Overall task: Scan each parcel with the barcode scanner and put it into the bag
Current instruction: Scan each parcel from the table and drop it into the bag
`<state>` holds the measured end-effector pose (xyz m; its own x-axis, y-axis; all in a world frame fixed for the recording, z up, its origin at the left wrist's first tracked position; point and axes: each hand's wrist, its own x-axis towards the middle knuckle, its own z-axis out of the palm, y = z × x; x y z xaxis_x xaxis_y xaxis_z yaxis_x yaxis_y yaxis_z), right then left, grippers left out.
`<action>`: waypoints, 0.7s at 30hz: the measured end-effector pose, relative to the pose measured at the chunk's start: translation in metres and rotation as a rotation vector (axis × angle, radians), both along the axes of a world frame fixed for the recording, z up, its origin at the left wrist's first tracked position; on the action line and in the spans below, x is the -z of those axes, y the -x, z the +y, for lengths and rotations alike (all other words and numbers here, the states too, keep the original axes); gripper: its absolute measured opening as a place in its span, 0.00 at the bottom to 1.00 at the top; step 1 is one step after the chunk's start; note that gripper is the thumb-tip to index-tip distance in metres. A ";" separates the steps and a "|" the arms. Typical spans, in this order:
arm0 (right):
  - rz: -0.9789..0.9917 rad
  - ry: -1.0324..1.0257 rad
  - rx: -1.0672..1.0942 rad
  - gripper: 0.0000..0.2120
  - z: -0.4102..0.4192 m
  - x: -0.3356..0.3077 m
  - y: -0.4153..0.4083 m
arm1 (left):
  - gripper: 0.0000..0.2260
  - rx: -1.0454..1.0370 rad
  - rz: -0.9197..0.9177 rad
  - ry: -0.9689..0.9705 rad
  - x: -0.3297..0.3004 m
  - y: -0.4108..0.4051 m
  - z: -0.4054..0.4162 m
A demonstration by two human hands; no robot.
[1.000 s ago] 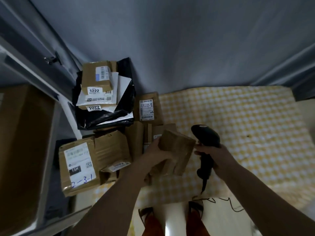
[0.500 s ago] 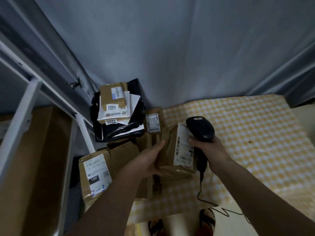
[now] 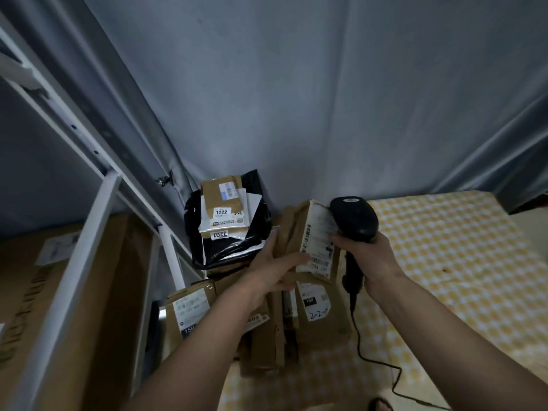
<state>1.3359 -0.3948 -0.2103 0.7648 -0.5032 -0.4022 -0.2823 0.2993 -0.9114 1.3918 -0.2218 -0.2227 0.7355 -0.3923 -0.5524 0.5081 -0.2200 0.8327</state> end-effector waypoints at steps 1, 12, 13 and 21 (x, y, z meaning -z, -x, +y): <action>-0.013 -0.007 0.005 0.18 0.004 -0.003 -0.001 | 0.37 -0.026 -0.026 0.010 -0.004 0.000 0.000; -0.142 0.082 -0.100 0.13 0.036 -0.049 -0.006 | 0.26 0.006 0.015 0.220 -0.036 -0.009 0.032; -0.158 0.100 -0.130 0.13 0.038 -0.055 -0.006 | 0.24 0.000 0.015 0.220 -0.039 -0.008 0.035; -0.212 0.296 -0.319 0.06 0.055 -0.084 -0.001 | 0.33 -0.379 -0.182 0.159 -0.052 -0.032 0.063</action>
<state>1.3374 -0.3396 -0.1266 0.9493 -0.2995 -0.0954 -0.1165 -0.0532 -0.9918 1.4241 -0.1586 -0.1708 0.9232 -0.1457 -0.3556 0.3704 0.0912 0.9244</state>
